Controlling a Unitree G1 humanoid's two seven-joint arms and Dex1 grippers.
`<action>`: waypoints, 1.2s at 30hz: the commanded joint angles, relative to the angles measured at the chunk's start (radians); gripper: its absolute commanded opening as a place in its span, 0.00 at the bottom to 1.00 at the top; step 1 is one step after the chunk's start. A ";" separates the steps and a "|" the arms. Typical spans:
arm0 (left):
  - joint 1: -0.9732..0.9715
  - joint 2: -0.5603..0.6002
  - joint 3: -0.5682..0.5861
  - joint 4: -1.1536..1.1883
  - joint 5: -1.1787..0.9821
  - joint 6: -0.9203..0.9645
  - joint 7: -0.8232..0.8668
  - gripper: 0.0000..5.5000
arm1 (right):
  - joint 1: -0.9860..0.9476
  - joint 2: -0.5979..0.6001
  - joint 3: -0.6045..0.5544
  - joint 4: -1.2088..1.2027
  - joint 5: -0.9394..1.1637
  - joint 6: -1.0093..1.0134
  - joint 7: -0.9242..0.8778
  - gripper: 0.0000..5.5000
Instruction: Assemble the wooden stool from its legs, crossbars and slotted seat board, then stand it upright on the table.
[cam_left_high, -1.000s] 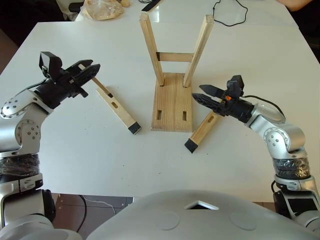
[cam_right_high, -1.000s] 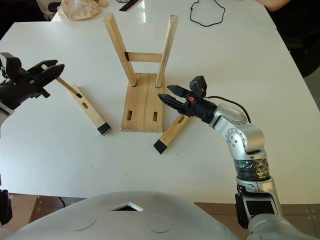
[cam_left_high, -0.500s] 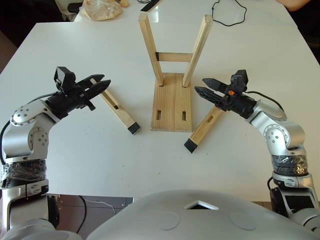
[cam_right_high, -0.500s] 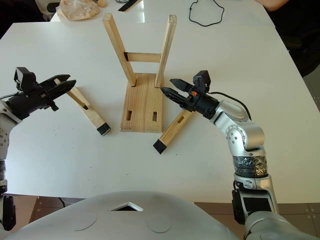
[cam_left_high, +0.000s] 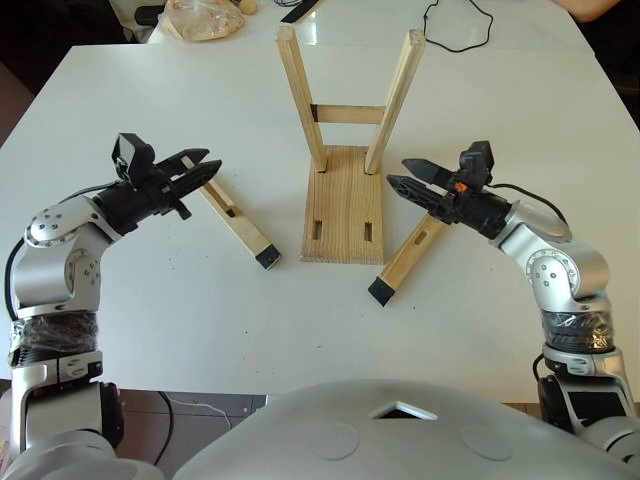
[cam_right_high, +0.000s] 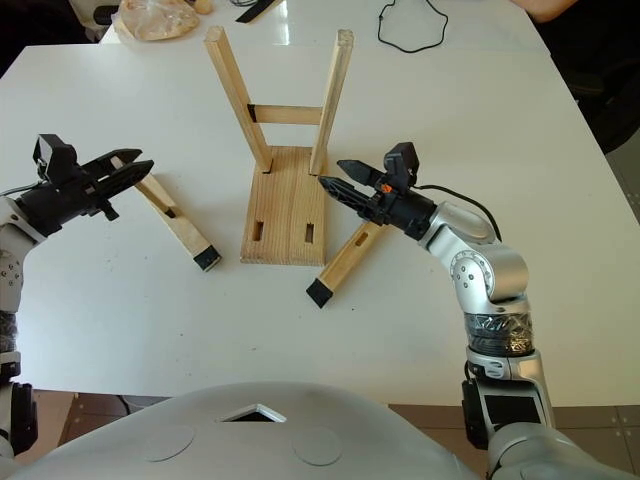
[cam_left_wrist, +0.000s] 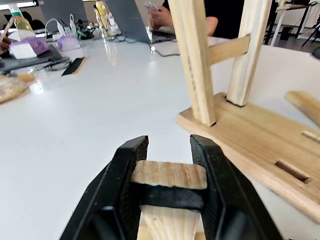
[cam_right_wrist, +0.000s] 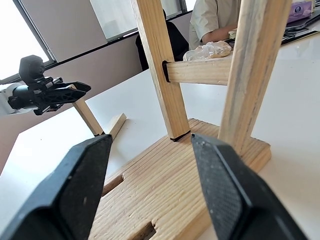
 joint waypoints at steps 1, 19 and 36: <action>-0.048 0.021 -0.045 0.073 0.082 -0.044 -0.024 0.24 | -0.008 0.010 -0.003 0.002 0.000 0.015 -0.008 0.53; 0.070 -0.052 -0.055 0.123 0.008 0.050 -0.041 0.24 | 0.026 0.055 -0.004 -0.010 -0.009 0.022 -0.061 0.53; 0.077 -0.085 -0.070 0.154 0.046 -0.018 0.040 0.24 | 0.012 0.078 -0.016 0.008 -0.021 0.004 -0.096 0.53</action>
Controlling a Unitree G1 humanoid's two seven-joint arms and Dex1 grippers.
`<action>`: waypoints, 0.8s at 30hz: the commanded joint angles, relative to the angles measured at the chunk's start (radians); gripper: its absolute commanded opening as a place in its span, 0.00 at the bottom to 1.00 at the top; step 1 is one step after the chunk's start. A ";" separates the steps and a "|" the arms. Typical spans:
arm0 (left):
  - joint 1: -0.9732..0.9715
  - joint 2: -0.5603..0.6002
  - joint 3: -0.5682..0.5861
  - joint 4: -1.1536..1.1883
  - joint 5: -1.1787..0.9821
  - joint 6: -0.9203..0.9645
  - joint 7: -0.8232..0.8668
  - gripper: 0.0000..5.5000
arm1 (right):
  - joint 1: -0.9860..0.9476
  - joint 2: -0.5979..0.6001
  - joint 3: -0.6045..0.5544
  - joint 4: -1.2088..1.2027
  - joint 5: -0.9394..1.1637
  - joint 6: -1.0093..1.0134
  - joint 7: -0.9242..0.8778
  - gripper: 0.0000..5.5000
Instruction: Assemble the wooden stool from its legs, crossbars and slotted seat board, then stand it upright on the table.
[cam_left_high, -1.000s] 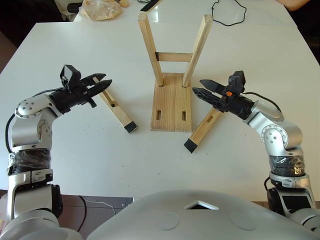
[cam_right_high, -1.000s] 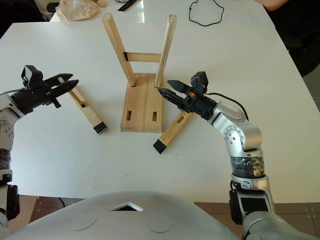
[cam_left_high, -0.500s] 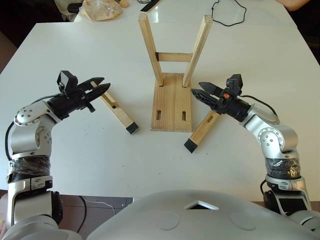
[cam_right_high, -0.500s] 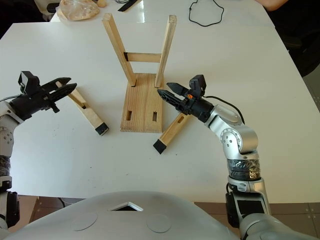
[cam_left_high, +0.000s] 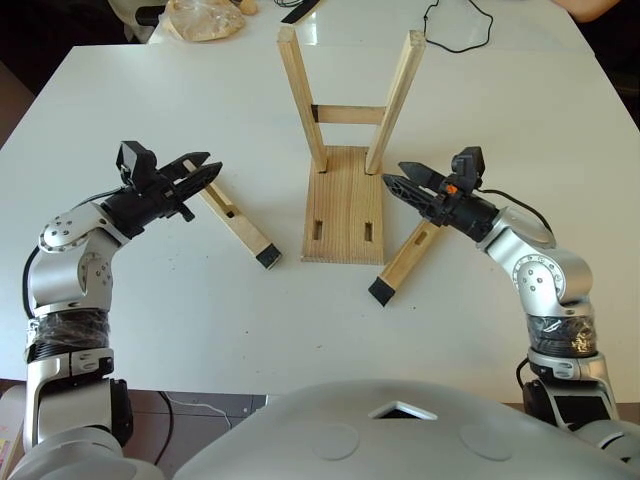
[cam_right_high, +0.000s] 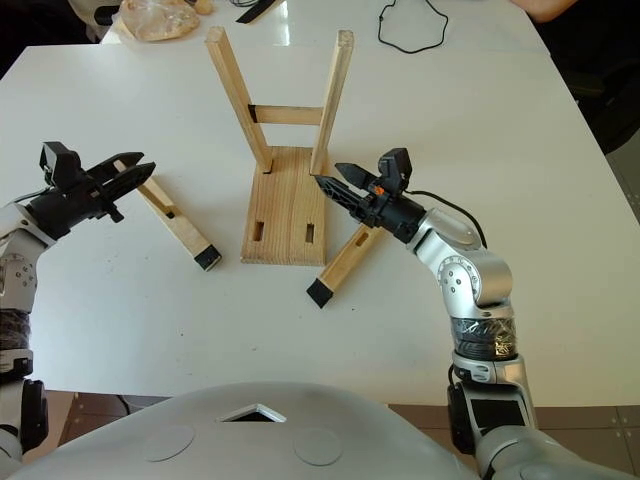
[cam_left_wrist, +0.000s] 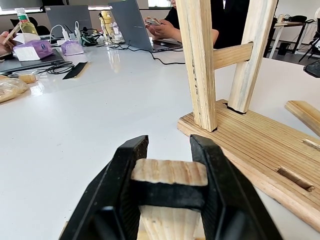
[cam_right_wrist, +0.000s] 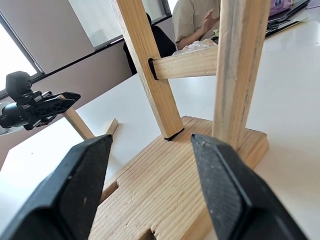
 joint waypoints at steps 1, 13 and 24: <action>0.041 -0.034 -0.049 0.085 0.071 0.071 0.057 0.24 | -0.017 0.001 -0.017 0.014 -0.020 -0.020 -0.010 0.53; 0.126 0.067 0.135 -0.266 -0.038 0.216 0.096 0.40 | -0.057 0.026 -0.105 0.096 -0.054 -0.095 -0.073 0.53; -0.158 -0.093 0.258 -0.387 -0.195 0.337 0.517 0.40 | -0.077 0.066 -0.085 0.131 -0.088 -0.121 -0.086 0.53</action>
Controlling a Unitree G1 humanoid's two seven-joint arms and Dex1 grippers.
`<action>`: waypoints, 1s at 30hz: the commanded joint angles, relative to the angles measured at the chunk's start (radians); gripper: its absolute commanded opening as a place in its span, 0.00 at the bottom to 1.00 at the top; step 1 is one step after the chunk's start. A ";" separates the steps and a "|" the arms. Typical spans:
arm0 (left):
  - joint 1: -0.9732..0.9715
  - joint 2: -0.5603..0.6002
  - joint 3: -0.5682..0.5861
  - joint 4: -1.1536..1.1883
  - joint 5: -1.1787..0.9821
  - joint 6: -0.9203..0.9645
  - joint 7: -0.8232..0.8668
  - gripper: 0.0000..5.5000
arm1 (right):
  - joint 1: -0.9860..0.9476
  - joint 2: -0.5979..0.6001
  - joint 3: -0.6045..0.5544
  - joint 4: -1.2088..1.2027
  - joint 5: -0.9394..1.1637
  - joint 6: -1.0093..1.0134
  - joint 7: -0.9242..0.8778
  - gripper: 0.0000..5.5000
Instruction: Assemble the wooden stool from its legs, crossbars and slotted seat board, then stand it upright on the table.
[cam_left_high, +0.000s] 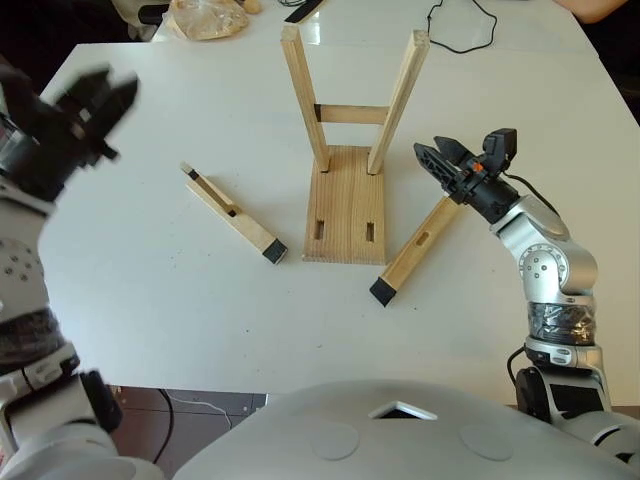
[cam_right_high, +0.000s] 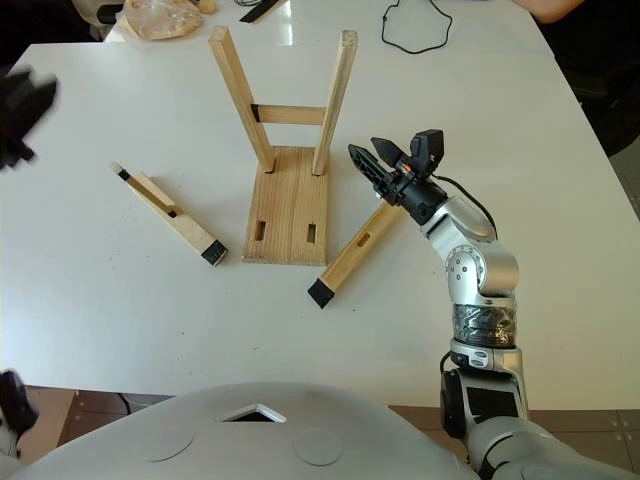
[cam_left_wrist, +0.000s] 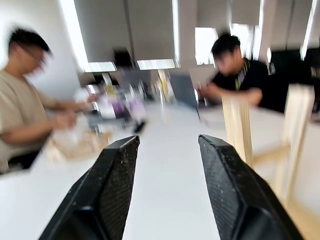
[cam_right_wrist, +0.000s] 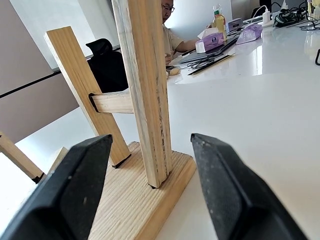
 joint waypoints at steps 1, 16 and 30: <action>0.019 -0.152 -0.104 -0.034 0.048 0.034 0.171 0.40 | -0.025 0.025 0.023 0.015 -0.019 -0.010 -0.008 0.53; 0.040 -0.274 -0.114 -0.045 0.072 -0.027 0.244 0.40 | -0.024 0.035 0.027 0.034 -0.030 -0.014 -0.005 0.53; 0.141 -0.309 -0.211 0.055 0.178 -0.110 0.186 0.40 | -0.006 0.060 0.055 0.052 -0.048 -0.012 -0.004 0.53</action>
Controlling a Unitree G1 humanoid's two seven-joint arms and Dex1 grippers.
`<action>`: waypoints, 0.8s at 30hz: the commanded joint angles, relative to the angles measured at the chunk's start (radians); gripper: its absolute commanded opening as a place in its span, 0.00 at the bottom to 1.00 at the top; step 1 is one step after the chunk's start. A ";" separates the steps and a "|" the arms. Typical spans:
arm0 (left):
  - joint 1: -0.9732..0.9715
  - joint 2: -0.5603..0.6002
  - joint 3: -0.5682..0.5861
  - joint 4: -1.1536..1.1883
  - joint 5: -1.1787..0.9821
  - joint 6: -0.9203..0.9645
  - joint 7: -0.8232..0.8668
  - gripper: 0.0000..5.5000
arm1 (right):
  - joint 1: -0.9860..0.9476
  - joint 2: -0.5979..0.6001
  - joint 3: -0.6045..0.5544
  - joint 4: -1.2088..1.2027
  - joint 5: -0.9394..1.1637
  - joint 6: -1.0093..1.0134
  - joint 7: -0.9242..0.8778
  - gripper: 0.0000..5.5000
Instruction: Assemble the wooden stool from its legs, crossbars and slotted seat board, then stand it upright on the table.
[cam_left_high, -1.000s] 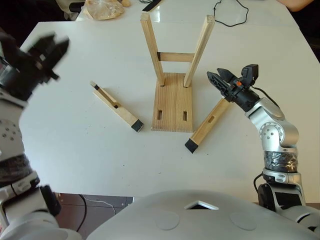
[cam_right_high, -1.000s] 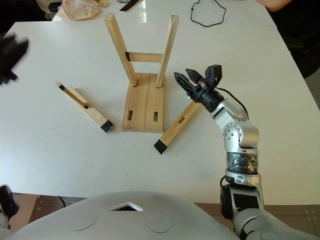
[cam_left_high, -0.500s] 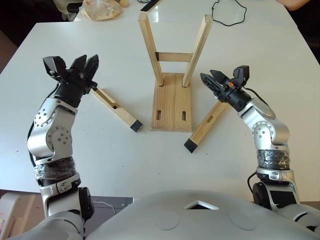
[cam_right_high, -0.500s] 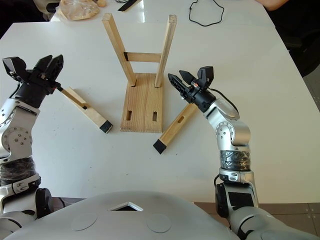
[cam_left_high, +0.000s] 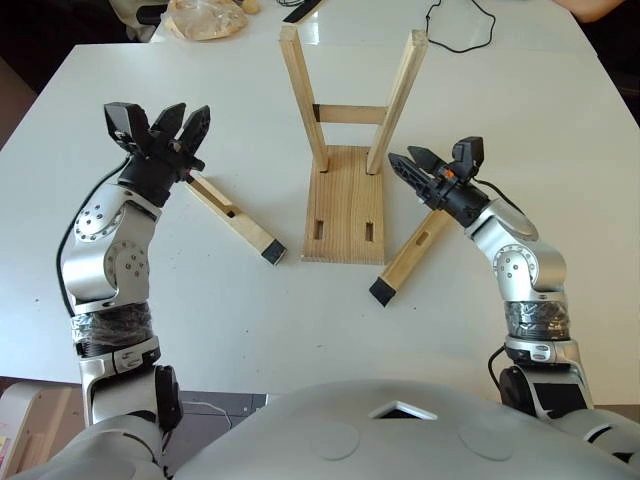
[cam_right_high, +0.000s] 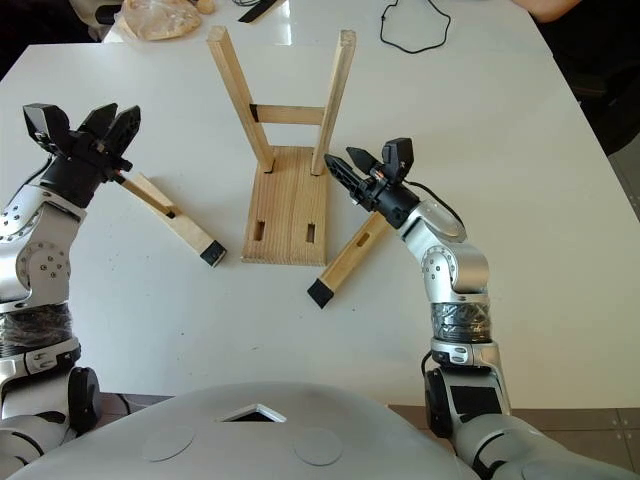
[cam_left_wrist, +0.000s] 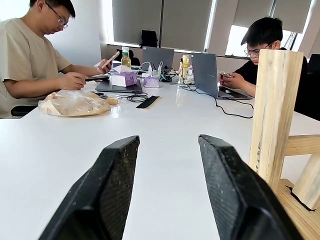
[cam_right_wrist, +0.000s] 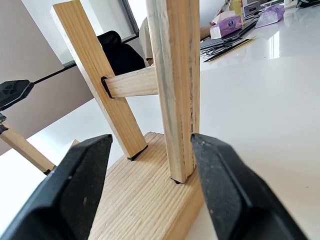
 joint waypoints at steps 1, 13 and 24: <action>0.016 -0.064 0.060 -0.034 -0.065 -0.003 0.034 0.40 | 0.010 -0.001 -0.011 0.001 -0.006 0.001 -0.007 0.53; 0.256 -0.401 0.203 -0.204 0.229 -0.035 0.754 0.40 | 0.060 0.004 -0.004 -0.007 -0.017 -0.011 -0.018 0.53; 0.457 -0.526 -0.151 -0.591 0.096 0.371 0.691 0.60 | 0.073 -0.030 -0.001 0.021 -0.045 -0.019 0.011 0.53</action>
